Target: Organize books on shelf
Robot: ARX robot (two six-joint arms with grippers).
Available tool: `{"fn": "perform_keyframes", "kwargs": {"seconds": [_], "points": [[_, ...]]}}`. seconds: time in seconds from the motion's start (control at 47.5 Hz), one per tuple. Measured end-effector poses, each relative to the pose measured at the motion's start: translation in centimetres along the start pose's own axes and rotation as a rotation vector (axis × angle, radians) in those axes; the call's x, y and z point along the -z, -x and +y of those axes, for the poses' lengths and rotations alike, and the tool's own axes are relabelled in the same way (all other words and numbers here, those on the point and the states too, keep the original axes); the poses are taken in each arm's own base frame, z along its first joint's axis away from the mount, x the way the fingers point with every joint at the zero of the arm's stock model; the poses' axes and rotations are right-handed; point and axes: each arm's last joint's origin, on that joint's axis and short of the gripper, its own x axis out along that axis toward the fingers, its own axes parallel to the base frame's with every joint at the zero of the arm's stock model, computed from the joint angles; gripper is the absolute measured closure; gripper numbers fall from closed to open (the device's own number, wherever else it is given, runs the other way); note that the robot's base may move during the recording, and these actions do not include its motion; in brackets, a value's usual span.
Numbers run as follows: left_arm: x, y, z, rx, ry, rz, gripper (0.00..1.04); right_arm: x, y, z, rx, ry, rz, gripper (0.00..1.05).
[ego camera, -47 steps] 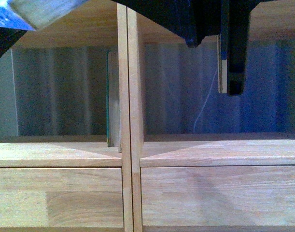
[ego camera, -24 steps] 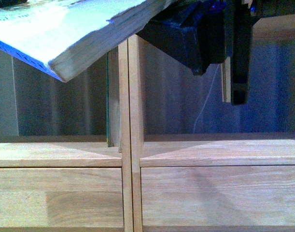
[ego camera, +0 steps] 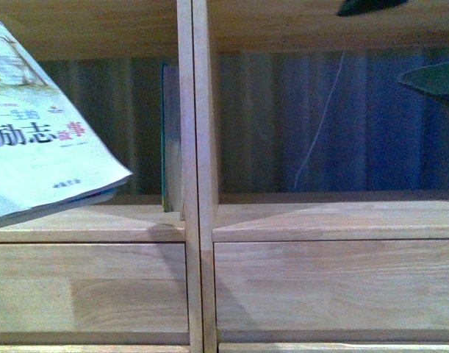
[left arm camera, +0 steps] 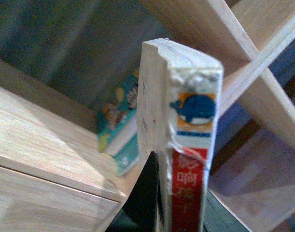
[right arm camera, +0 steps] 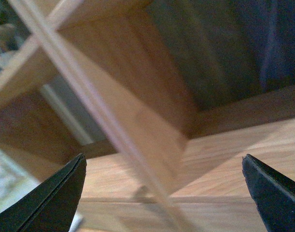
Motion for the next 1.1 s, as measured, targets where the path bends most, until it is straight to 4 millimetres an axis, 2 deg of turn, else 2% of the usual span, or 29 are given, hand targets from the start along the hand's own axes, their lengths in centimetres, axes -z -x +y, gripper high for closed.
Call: {"fn": "perform_keyframes", "kwargs": {"seconds": [0.126, 0.211, 0.358, 0.463, 0.527, 0.59, 0.674, 0.969, 1.095], "points": [[-1.5, 0.7, 0.4, -0.125, -0.252, -0.024, 0.98, 0.2, 0.4, -3.3, 0.202, 0.183, -0.057, 0.07], [-1.7, 0.8, 1.0, -0.195, -0.428, -0.021, 0.98, 0.7, 1.1, -5.3, 0.313, 0.243, -0.061, 0.07], [-2.1, 0.6, 2.0, -0.257, -0.671, -0.035, 0.98, 1.0, 1.3, -6.0, 0.340, 0.267, -0.050, 0.07], [-2.4, 0.1, 2.9, -0.277, -0.749, -0.030, 0.98, 1.0, 1.3, -6.0, 0.335, 0.278, -0.048, 0.07], [-2.6, -0.3, 3.6, -0.287, -0.795, -0.028, 0.98, 1.2, 1.6, -6.0, 0.314, 0.333, 0.033, 0.14], [-2.9, -1.3, 4.6, -0.294, -0.845, -0.026, 0.98, 2.5, 3.2, -6.5, 0.309, 0.421, 0.116, 0.27], [-3.2, -2.4, 5.0, -0.265, -0.882, -0.030, 0.98, 3.7, 4.7, -7.1, 0.316, 0.462, 0.130, 0.39], [-3.0, -7.1, 4.6, -0.171, -0.957, -0.044, 0.98, 6.7, 9.2, -9.0, 0.322, 0.495, 0.146, 0.79], [-2.0, -10.1, 4.7, -0.120, -0.972, -0.025, 0.98, 8.2, 11.1, -9.3, 0.318, 0.504, 0.151, 1.02]]}}
